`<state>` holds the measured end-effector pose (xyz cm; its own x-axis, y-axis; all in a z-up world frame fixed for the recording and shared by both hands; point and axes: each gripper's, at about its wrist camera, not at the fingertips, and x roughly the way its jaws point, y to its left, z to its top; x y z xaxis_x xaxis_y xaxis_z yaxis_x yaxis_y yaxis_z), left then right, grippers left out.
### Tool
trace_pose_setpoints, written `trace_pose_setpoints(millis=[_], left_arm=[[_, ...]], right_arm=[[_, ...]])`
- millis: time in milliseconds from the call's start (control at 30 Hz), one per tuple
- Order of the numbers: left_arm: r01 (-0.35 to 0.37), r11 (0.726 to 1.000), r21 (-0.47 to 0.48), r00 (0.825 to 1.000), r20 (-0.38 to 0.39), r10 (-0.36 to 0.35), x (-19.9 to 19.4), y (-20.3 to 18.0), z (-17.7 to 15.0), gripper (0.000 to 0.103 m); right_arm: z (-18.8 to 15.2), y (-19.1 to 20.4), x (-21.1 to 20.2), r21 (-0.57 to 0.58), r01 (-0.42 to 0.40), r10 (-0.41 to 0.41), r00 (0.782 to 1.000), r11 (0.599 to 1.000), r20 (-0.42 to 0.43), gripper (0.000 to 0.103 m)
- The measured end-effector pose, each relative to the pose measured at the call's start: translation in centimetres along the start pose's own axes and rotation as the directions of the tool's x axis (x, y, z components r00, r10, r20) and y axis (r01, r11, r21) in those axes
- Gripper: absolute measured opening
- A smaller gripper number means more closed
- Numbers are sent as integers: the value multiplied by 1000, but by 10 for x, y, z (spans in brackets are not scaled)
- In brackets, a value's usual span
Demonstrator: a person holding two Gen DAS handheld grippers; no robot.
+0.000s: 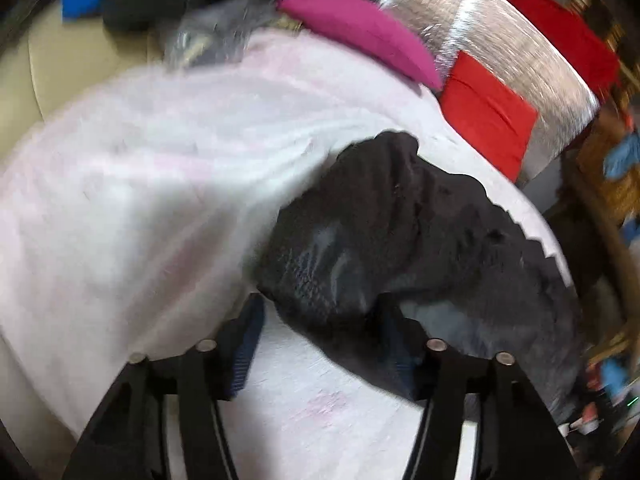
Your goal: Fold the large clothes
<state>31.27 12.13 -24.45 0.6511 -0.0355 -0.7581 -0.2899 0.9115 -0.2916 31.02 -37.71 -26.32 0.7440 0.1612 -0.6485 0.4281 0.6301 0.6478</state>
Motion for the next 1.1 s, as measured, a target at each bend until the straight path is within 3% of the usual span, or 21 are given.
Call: trace_pose_setpoints(millis=[67,167,367,533,667,900,1100], left_arm=[[-51,997,64,995,88,45,-28,-3,-13,79],[-72,988,140,987,155,50,-62,-12,-27,84],[-125,966,227,971,228,72,-124,-38,-44,87],[-153,952,264,954,289,73,-178,-58,-53,87],[-184,939,291,923,380,63,-232,-72,-62,95],[-177,937,300,870,494,6,-316,-86,-83,99],[-227,922,313,819,574,7,-370,-96,-106,103]], right_arm=[[-2,-3,-16,8,12,-12,1000,1000,14,70],[-6,-4,-46,-14,28,-27,997,1000,67,75],[-26,19,-105,-164,49,-27,990,985,137,76],[-55,67,-155,-364,64,5,983,929,184,76],[-82,95,-193,-491,76,33,977,868,209,76],[-125,127,-267,-634,89,100,962,769,256,79],[-149,136,-325,-672,68,176,941,737,288,86]])
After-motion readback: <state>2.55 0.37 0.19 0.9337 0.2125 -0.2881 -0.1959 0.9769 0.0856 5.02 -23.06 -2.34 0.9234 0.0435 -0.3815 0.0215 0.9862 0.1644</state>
